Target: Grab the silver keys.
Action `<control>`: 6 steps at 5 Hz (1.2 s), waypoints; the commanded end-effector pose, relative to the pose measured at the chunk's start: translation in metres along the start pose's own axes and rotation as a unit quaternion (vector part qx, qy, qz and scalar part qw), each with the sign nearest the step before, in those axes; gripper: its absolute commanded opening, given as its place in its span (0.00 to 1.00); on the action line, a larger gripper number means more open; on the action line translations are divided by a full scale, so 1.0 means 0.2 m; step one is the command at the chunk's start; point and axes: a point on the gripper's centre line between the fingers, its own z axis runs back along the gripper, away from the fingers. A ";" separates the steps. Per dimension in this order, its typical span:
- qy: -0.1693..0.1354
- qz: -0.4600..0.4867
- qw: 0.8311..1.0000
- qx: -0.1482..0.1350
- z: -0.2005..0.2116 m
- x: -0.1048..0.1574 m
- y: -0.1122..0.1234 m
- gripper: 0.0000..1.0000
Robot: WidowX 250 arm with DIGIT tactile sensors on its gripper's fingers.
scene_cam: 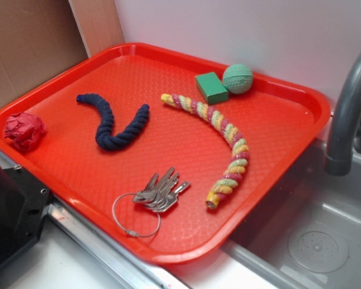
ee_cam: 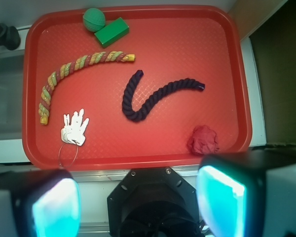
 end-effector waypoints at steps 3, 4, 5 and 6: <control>0.124 0.125 0.978 -0.116 -0.49 -0.03 -0.36 1.00; 0.160 0.104 0.975 -0.117 -0.73 -0.13 -0.51 1.00; 0.154 0.074 0.979 -0.111 -0.98 -0.19 -0.53 1.00; 0.150 0.047 0.982 -0.103 -1.16 -0.19 -0.57 1.00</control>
